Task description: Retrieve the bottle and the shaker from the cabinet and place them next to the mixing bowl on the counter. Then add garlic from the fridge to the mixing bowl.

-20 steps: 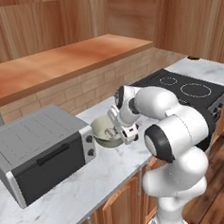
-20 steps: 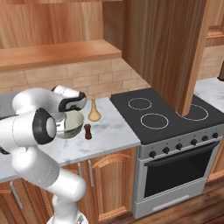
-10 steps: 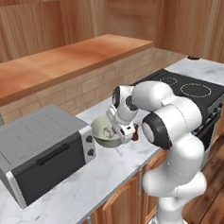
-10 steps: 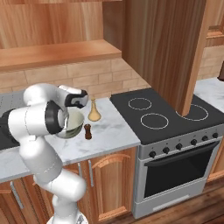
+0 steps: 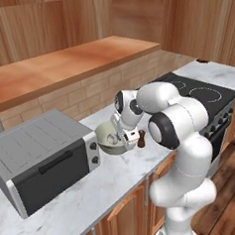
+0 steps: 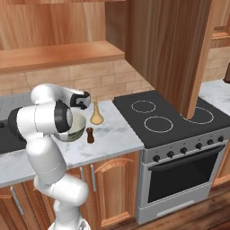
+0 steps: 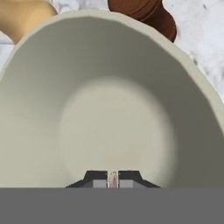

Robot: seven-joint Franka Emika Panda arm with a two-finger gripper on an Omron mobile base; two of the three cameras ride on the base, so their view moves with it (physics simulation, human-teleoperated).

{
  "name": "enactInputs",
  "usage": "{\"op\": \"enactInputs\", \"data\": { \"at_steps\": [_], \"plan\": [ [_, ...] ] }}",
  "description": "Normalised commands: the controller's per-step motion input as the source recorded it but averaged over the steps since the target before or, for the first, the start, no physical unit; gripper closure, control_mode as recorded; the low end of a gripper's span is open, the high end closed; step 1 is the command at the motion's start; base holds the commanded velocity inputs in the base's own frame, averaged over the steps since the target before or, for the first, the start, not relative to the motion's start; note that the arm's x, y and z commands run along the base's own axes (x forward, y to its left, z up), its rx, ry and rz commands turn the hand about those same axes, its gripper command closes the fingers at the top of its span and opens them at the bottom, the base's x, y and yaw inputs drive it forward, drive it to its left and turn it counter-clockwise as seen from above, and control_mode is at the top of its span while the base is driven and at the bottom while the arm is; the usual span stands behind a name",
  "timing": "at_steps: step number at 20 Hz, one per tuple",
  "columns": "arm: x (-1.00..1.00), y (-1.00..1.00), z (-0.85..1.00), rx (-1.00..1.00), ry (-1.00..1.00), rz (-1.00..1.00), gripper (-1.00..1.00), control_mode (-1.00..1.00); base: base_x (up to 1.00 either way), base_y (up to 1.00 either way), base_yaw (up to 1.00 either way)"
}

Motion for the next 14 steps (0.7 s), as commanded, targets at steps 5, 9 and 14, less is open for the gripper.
{"op": "enactInputs", "data": {
  "at_steps": [5,9,14],
  "plan": [
    [0.53,0.11,0.27,0.0,0.35,0.04,-1.0,-1.0,0.0,0.0,0.0],
    [0.51,0.11,0.37,0.0,0.32,0.04,-1.0,-1.0,0.0,0.0,0.0],
    [0.31,0.0,0.44,0.0,0.25,0.05,-1.0,-1.0,0.0,0.0,0.0]
  ]
}}
